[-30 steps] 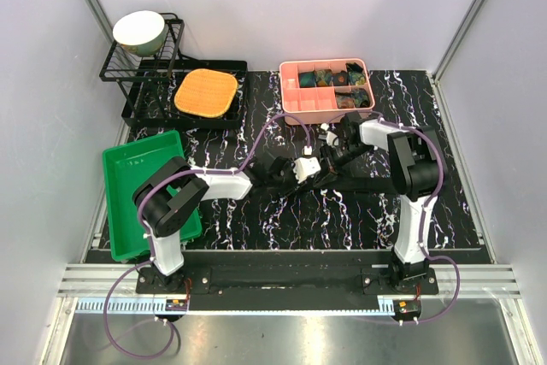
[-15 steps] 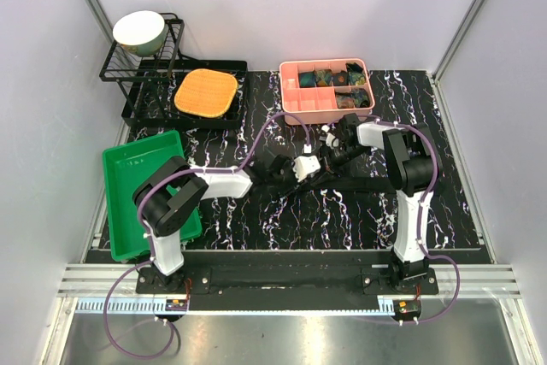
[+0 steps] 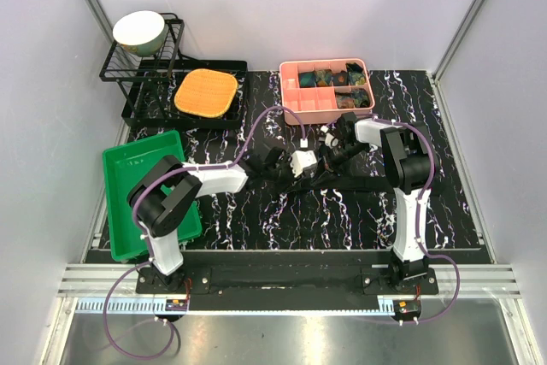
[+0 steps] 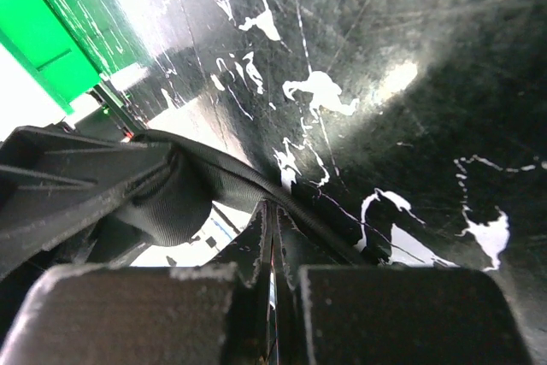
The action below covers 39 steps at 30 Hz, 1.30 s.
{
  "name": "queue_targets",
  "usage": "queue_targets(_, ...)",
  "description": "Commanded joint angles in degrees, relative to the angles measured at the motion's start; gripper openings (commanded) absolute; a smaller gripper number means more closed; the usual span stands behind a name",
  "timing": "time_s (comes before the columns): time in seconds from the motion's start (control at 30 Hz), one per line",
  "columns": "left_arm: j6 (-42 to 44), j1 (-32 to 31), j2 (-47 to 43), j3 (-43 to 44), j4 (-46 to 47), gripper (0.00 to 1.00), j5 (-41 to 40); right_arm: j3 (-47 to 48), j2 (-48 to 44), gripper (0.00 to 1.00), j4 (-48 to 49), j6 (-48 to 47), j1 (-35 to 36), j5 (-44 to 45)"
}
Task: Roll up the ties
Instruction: Roll the tie at the center of the board.
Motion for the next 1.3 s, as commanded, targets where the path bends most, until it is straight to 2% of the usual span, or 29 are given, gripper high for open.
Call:
queue_targets(0.0,6.76,0.44,-2.06,0.96,-5.57,0.12,5.08,-0.32,4.14,0.0,0.71,-3.49,0.15,15.19)
queue_targets(0.2,11.69,0.44,3.3,5.26,-17.36,0.11,0.25,-0.58,4.06,0.0,0.62,-3.75,0.15,14.93)
queue_targets(0.4,11.08,-0.35,8.22,9.83,-22.38,0.12,-3.53,-0.32,2.65,0.01,0.09,-4.54,-0.02,11.42)
queue_targets(0.5,10.55,-0.61,9.63,11.24,-23.79,0.14,-4.24,0.03,-0.51,0.09,-0.79,-4.54,-0.02,6.15)
queue_targets(0.53,10.38,-0.61,9.72,11.42,-23.79,0.14,-4.76,0.03,-2.69,0.17,-0.79,-4.28,-0.11,3.26)
queue_targets(0.6,10.38,-0.79,10.16,11.86,-24.23,0.15,-4.85,-0.23,-4.55,0.24,-0.53,-3.41,-0.2,0.0)
queue_targets(0.67,10.37,-0.96,10.34,12.04,-24.58,0.16,-5.21,-0.75,-6.4,0.35,0.52,-1.39,-0.29,-3.7)
queue_targets(0.77,10.2,-1.05,10.6,12.04,-24.5,0.16,-5.47,-2.24,-7.37,0.4,3.24,1.68,-0.2,-7.3)
queue_targets(0.97,9.5,-1.14,10.78,12.21,-24.5,0.17,-5.38,-6.28,-7.02,0.41,10.53,5.82,0.5,-11.53)
queue_targets(1.27,8.62,-1.14,11.3,12.12,-24.5,0.19,-4.77,-8.14,-4.38,0.4,18.19,7.15,0.94,-12.58)
